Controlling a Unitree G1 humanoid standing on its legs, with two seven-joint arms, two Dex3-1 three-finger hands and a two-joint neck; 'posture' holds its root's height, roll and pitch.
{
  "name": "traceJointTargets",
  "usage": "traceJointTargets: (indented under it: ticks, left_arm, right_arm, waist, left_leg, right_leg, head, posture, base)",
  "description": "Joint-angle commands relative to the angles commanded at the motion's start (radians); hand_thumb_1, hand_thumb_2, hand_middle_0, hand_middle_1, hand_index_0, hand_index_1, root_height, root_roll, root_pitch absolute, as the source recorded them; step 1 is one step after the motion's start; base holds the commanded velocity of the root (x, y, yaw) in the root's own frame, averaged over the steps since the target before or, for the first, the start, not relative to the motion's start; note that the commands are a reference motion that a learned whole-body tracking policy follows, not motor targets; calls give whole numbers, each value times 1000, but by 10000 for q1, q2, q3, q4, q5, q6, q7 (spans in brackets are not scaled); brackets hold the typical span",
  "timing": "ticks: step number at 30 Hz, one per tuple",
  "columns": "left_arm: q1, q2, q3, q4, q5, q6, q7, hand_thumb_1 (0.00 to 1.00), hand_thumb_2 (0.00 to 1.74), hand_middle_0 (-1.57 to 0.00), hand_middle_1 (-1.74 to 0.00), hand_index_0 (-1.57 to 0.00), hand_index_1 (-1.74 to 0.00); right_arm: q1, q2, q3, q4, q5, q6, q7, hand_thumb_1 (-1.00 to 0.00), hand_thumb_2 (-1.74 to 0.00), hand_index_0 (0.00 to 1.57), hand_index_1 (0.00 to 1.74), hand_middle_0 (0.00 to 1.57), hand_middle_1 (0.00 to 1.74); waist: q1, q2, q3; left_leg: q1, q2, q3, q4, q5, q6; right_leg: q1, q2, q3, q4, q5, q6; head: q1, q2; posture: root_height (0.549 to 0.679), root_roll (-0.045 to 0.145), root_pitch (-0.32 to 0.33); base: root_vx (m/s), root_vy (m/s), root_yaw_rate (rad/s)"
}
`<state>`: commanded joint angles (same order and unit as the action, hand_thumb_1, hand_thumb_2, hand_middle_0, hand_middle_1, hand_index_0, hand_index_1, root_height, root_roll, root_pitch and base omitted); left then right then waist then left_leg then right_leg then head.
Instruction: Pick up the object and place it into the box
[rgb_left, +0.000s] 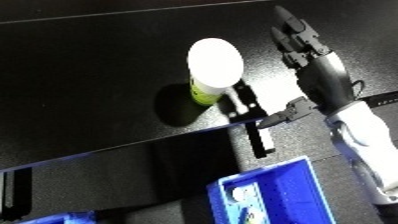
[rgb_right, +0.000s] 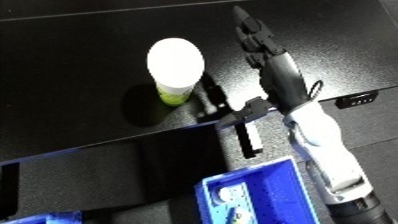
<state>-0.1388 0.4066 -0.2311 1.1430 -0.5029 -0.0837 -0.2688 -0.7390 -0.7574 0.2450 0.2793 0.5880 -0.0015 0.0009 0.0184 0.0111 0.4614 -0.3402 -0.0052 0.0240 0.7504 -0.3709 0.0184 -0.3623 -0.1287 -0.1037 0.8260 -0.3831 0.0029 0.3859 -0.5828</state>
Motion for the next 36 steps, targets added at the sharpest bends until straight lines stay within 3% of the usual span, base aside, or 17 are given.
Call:
traceJointTargets:
  ticks: [8,19,24,34,36]
  left_arm:
    - [-201,19,-209,-104,12,235,21,0,0,0,0,0,0]
    - [-346,-40,-477,-274,-32,444,62,0,0,0,0,0,0]
    - [-417,-106,-538,-308,-66,549,143,0,0,0,0,0,0]
    - [-408,-218,-582,-399,-22,645,269,0,0,0,0,0,0]
    - [-397,-226,-558,-381,-37,622,270,0,0,0,0,0,0]
  right_arm:
    - [-1056,222,818,1482,833,620,588,0,0,0,0,0,0]
    - [-2075,744,1546,2066,1080,1317,1125,0,0,0,0,0,0]
    - [-2270,1060,1709,1882,1329,1573,1310,-250,-435,393,435,393,435]
    - [-2098,1334,1751,1634,1321,1845,1065,-750,-1305,1178,1305,1178,1305]
    - [-2008,1300,1674,1617,1481,1772,1007,-750,-1305,1178,1305,1178,1305]
  waist:
    - [181,103,28]
    - [364,228,34]
    - [401,246,28]
    - [376,252,-3]
    - [345,246,-9]
  left_leg:
    - [-35,-68,-62,51,-20,18]
    - [-23,-156,-85,-40,61,-18]
    - [-26,-182,-92,-68,81,-46]
    - [12,-183,-47,-112,85,-67]
    - [25,-169,-26,-138,89,-76]
  right_leg:
    - [-42,-92,-47,92,-31,-33]
    - [-74,-186,-61,86,9,-38]
    - [-92,-201,-57,100,-1,-43]
    - [-102,-214,-27,64,16,-44]
    - [-97,-204,-15,35,25,-39]
  head:
    - [545,222]
    - [1242,452]
    - [1517,419]
    - [1843,376]
    - [1843,379]
  posture:
    - [628,44,-67]
    - [629,51,-67]
    - [629,54,-66]
    - [630,59,-65]
    - [630,59,-63]
  base:
    - [-4,8,45]
    - [-5,10,45]
    - [-13,4,36]
    - [-9,1,6]
    - [-14,-1,-33]
